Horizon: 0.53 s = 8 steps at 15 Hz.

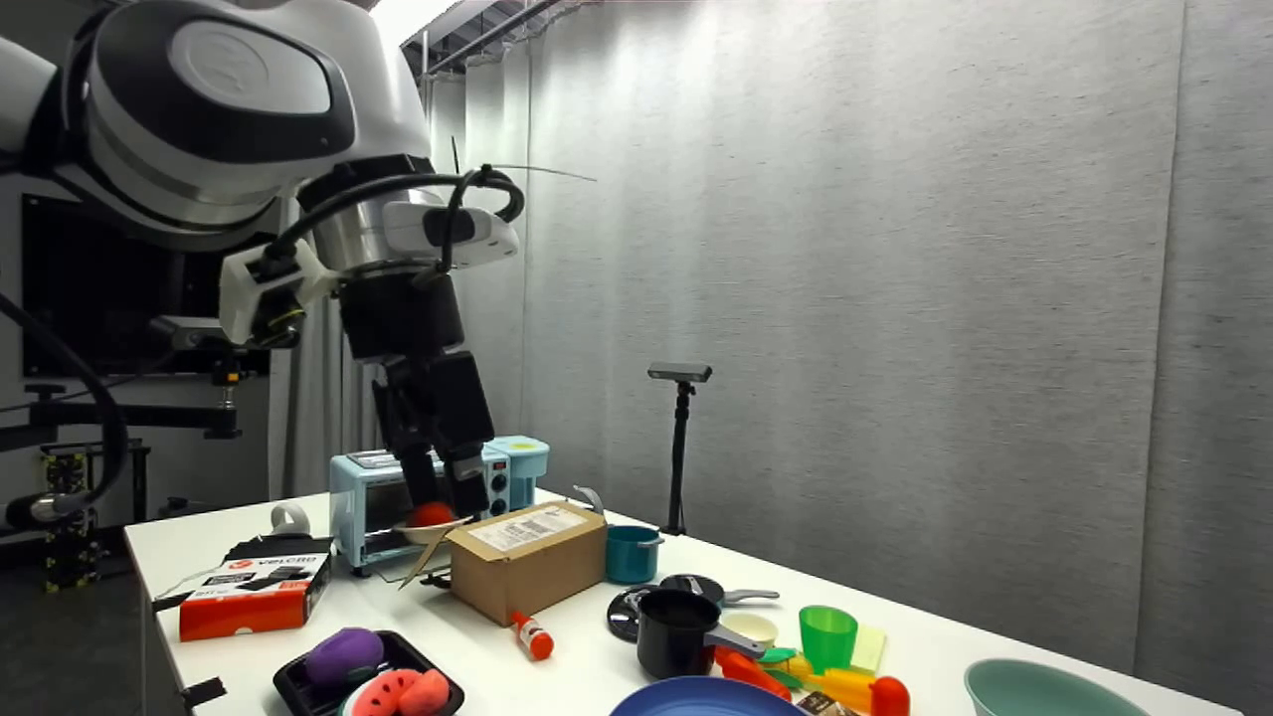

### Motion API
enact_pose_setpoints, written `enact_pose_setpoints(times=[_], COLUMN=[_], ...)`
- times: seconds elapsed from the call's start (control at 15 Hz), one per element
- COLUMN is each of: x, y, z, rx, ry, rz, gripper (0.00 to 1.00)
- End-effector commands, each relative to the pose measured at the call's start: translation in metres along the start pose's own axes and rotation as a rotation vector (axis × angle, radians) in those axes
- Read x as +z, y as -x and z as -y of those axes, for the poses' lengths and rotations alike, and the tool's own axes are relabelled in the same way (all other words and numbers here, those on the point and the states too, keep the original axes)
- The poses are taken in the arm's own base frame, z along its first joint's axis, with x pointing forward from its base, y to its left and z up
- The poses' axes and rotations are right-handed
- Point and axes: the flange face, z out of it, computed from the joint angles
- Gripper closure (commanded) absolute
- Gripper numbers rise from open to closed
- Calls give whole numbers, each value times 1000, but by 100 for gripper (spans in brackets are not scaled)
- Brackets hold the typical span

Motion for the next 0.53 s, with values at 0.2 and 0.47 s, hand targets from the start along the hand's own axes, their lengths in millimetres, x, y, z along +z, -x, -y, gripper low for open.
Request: enact_pose_setpoints(times=[0.2,0.47], x=[45,50], y=[-55,-46], z=[26,30], rx=[53,43], ry=[51,33], rz=[-44,-30], gripper=[0,0])
